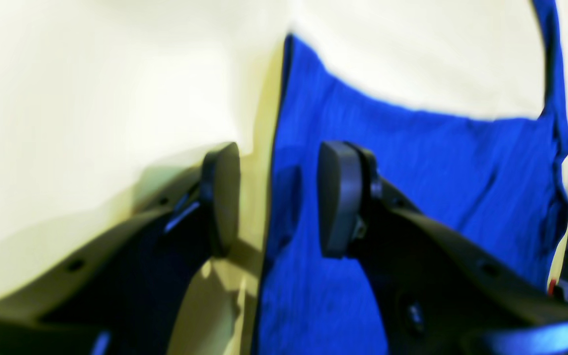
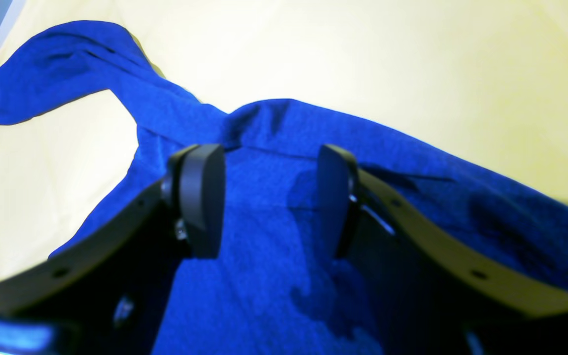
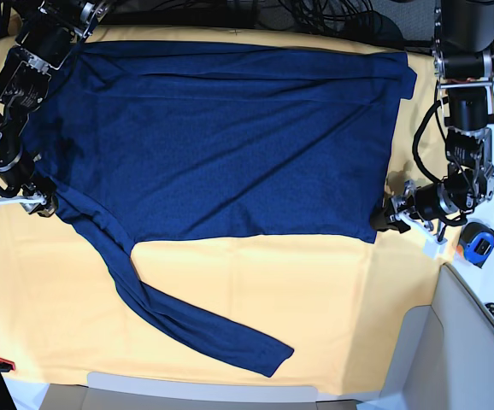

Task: Fold the T-shirt properly
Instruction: 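Lower both grippers onto the hem corners and pinch the fabric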

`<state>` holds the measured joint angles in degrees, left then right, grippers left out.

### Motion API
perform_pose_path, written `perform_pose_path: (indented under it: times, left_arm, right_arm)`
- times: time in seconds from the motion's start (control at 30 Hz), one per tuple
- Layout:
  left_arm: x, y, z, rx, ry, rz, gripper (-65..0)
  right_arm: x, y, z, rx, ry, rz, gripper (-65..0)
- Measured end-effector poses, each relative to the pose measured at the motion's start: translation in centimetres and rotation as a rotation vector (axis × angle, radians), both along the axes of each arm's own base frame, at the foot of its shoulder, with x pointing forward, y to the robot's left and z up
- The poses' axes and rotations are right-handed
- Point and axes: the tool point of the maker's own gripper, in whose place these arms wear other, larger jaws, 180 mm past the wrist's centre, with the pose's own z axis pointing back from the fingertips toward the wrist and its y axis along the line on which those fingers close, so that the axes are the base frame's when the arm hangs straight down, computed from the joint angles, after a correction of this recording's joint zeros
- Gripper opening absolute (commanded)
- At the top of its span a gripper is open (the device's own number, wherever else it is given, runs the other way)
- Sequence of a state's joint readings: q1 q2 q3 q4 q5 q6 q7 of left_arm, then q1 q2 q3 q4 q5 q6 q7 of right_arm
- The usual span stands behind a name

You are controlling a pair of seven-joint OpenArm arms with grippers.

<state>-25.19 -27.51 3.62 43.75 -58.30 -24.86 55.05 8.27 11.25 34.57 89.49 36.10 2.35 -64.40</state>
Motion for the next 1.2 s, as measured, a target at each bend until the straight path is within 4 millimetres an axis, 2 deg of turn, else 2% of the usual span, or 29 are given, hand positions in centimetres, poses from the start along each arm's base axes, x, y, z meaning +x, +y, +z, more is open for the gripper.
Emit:
perform_pose_path:
  times: [0.27,0.43,0.67,0.93,1.07,1.2]
  left_arm:
    - [1.0,-0.4,0.3,0.018,-0.013,-0.01,-38.9]
    - [1.4,-1.3,0.3,0.002,-0.028,-0.006,-38.9]
    - [2.0,-3.5,0.3,-0.038,-0.043,-0.019,-38.9]
    - [2.5,-3.9,0.7,-0.038,-0.046,-0.025,-39.3]
    - [2.6,-4.0,0.7,-0.039,-0.045,-0.025,-47.0]
    - [2.4,-4.0,0.4,-0.032,-0.04,-0.024,-62.9]
  right_arm:
    - [-0.6,-0.1,-0.5,-0.002,0.018,-0.001,-36.6]
    - [-0.6,-0.1,-0.6,-0.002,0.019,-0.002,-36.6]
    - [-0.7,-0.1,-0.6,-0.002,0.019,-0.002,-36.6]
    - [-0.7,-0.1,-0.6,-0.002,0.019,-0.002,-36.6]
    - [-0.7,-0.1,-0.6,-0.001,0.02,-0.002,-36.6]
    - [-0.7,-0.1,-0.6,-0.002,0.02,-0.002,-36.6]
